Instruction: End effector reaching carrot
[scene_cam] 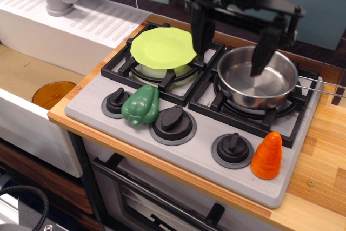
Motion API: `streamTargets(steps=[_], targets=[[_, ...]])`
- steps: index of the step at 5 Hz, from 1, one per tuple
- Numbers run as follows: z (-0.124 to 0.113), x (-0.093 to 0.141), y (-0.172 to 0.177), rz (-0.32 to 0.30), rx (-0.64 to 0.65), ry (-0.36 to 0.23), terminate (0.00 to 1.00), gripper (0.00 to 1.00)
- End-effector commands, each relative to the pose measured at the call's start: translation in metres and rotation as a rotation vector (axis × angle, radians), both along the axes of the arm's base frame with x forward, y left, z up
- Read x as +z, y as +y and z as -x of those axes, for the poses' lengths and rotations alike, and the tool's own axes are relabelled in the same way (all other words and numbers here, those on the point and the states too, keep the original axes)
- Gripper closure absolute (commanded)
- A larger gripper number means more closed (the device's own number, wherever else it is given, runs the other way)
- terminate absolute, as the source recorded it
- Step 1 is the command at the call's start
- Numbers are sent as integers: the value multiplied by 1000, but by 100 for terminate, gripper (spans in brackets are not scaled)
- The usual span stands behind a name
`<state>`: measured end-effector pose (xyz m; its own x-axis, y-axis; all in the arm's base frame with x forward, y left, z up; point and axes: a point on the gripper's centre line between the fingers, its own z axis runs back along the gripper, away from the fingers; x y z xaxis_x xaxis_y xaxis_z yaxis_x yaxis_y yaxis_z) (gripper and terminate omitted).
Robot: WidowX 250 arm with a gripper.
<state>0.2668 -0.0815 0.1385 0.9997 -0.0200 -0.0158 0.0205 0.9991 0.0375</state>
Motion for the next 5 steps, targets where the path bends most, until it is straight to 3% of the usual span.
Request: streamTargets(steps=[1,5], targets=[[9,3,-24,-31,-14,-94,0,0],[-1,-39,-58,-27,-38,-174,0,0]])
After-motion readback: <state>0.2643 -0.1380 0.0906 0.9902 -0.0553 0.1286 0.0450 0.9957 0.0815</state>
